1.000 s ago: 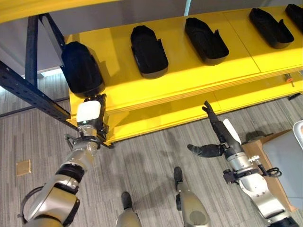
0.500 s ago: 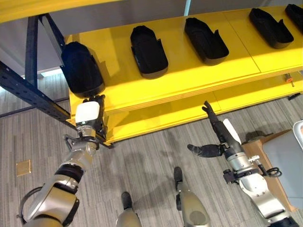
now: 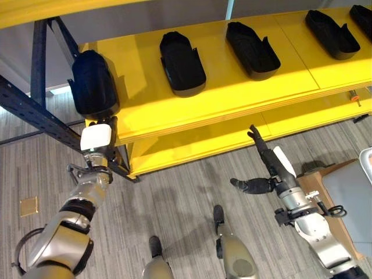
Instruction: Move parts from the plastic box to the shelf.
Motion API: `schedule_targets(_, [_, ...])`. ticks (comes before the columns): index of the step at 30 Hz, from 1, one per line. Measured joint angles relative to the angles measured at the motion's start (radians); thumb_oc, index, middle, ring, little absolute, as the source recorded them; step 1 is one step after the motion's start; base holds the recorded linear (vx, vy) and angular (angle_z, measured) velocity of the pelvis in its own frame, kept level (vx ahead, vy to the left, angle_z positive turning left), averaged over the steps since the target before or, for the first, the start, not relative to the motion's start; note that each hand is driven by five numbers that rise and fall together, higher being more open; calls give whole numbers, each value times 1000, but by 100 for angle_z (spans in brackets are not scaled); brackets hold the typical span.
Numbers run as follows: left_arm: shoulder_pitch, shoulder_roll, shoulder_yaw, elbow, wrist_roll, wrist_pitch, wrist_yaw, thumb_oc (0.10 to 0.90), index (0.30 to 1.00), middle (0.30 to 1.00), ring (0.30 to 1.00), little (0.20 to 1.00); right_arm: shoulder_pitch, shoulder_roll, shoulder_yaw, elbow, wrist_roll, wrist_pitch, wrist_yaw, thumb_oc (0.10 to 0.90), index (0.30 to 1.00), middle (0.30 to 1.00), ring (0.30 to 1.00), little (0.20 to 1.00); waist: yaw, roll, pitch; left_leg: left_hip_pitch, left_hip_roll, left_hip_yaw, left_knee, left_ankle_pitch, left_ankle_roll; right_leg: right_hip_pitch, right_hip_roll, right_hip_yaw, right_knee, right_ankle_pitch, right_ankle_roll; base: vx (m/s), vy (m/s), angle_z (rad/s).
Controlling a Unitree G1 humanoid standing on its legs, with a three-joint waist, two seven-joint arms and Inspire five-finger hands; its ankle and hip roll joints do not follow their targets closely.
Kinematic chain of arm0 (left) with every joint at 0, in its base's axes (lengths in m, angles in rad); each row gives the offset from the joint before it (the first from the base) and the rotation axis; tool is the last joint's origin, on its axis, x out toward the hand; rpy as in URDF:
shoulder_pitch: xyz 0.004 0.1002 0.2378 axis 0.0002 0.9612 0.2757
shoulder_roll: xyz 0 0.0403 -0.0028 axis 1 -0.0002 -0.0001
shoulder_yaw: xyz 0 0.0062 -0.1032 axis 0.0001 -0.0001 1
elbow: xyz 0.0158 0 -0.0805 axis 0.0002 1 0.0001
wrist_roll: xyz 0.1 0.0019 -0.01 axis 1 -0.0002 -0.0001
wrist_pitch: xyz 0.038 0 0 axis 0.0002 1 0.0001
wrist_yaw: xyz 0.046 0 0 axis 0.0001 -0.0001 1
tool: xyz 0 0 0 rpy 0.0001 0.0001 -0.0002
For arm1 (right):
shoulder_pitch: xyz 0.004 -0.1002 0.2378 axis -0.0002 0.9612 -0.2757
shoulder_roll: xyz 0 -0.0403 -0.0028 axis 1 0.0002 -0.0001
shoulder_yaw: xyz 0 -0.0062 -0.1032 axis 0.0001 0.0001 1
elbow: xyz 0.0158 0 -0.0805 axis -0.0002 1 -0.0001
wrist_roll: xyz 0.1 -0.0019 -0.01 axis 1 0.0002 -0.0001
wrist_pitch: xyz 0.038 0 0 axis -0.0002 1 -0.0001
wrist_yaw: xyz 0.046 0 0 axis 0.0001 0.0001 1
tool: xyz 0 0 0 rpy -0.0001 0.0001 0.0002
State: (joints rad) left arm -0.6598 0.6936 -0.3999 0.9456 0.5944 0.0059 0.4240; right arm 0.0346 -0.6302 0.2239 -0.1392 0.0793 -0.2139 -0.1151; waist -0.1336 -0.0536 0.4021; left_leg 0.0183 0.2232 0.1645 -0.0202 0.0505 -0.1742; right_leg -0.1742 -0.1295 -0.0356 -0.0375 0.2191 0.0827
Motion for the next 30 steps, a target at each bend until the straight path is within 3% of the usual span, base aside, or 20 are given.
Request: schedule_targets(30, [-78,3,-40,36,1,-6,-1,900,1000,1000,1000,1000,7,-7,1,0,0,-1,2,900,1000,1000,1000,1000,-4,0,0,-23,0,0,21,-10,-3,-17,-2,2,7,-3,2,0,0,0])
